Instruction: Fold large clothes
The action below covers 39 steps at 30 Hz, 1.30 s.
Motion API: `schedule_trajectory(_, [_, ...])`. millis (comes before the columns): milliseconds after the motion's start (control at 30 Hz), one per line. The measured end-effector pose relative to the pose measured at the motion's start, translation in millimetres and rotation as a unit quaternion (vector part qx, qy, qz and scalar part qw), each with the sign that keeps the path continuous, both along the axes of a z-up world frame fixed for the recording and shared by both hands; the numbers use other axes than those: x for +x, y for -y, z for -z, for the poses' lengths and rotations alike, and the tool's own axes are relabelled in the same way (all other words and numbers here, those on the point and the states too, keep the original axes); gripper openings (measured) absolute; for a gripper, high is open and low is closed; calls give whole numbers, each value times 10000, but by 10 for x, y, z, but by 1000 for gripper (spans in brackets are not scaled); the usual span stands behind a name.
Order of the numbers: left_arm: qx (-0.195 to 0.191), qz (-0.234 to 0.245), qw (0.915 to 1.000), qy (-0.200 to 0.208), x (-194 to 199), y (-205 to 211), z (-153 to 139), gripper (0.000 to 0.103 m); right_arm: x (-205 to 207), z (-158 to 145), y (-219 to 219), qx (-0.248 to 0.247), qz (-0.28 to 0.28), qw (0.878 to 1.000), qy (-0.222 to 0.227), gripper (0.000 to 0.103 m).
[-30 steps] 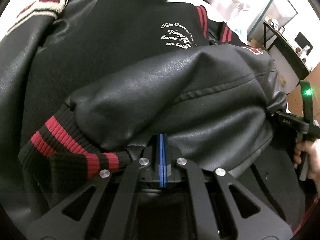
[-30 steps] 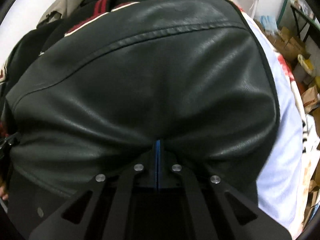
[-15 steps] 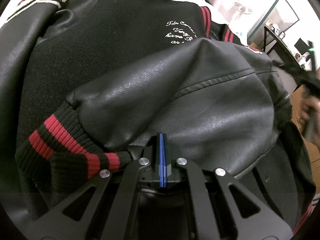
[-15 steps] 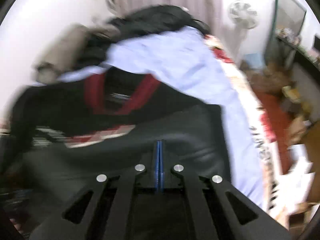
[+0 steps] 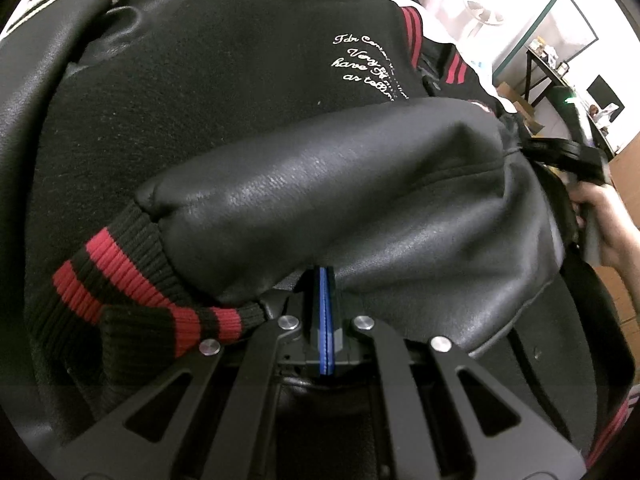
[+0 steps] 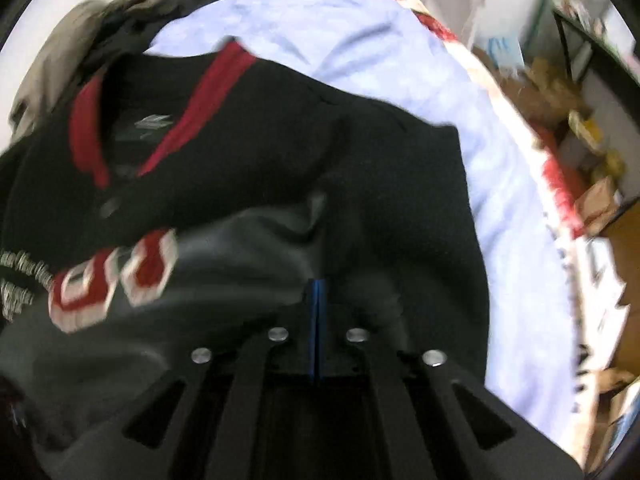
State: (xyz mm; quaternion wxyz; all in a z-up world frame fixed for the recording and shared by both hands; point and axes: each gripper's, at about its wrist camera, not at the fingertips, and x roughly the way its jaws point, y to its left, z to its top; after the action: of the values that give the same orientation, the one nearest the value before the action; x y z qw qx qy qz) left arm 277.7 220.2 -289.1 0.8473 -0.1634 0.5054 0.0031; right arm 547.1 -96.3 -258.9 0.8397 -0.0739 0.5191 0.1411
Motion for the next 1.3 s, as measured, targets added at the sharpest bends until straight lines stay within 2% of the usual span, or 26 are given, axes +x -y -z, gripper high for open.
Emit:
schedule_trajectory(133, [147,49,9999,49,-21,60,-114,3,-986,-584,-58,517,-789,9952,261,12])
schedule_trajectory(200, [353,173,9992,74,-63,137,-195,3,-1477,-704,4,794,-925,9923,224,12])
schedule_trajectory(300, [503,270,9983,123,-258,218,-363,3,-2461,-763,160,1051,-1073,9885,162,12])
schedule_trajectory(400, [437,314,9984,170,-517,231,-619,3,-3156,-747,256,1170,-1237,9853,157,12])
schedule_trajectory(500, [744,495,9958,177,-770,242,-867,3,-3600,-728,290,1389,-1130,9838,95,12])
schedule_trajectory(600, [824,586,9943,332,-1056,137,-1180,3,-3943,-801,377,1772,-944,9795,163,12])
schedule_trajectory(700, [961,545,9930,424,-1398,-102,-1539,3,-4026,-829,399,2040,-813,9754,198,12])
schedule_trajectory(767, [1097,542,9918,361,-1549,-286,-1683,3,-4068,-699,396,2048,-792,9755,152,12])
schedule_trajectory(800, [1240,532,9903,330,-1628,-377,-1728,3,-4098,-594,397,2036,-776,9759,97,13])
schedule_trajectory(867, [1603,429,9860,187,-1728,-607,-1816,3,-4141,-346,487,2344,-669,9698,107,13])
schedule_trajectory(967, [1650,266,9859,37,-1866,-983,-1891,4,-4123,-287,507,2431,-754,9670,91,11])
schedule_trajectory(1000, [1647,204,9861,-30,-1883,-1089,-1877,8,-4106,-300,494,2396,-814,9674,91,11])
schedule_trajectory(1033, [1629,147,9865,-84,-1886,-1175,-1861,18,-4110,-290,497,2410,-834,9669,108,11])
schedule_trajectory(1100, [1390,47,9902,-101,-1902,-1328,-1812,32,-4114,-265,524,2495,-844,9646,140,11])
schedule_trajectory(1200, [980,21,9951,-141,-1875,-1431,-1683,39,-4103,-253,536,2549,-818,9634,110,11])
schedule_trajectory(1233, [934,0,9954,-219,-1840,-1452,-1620,44,-4114,-247,537,2552,-818,9633,135,11])
schedule_trajectory(1300, [1075,-16,9935,-383,-1766,-1448,-1516,46,-4119,-246,547,2559,-822,9631,142,11])
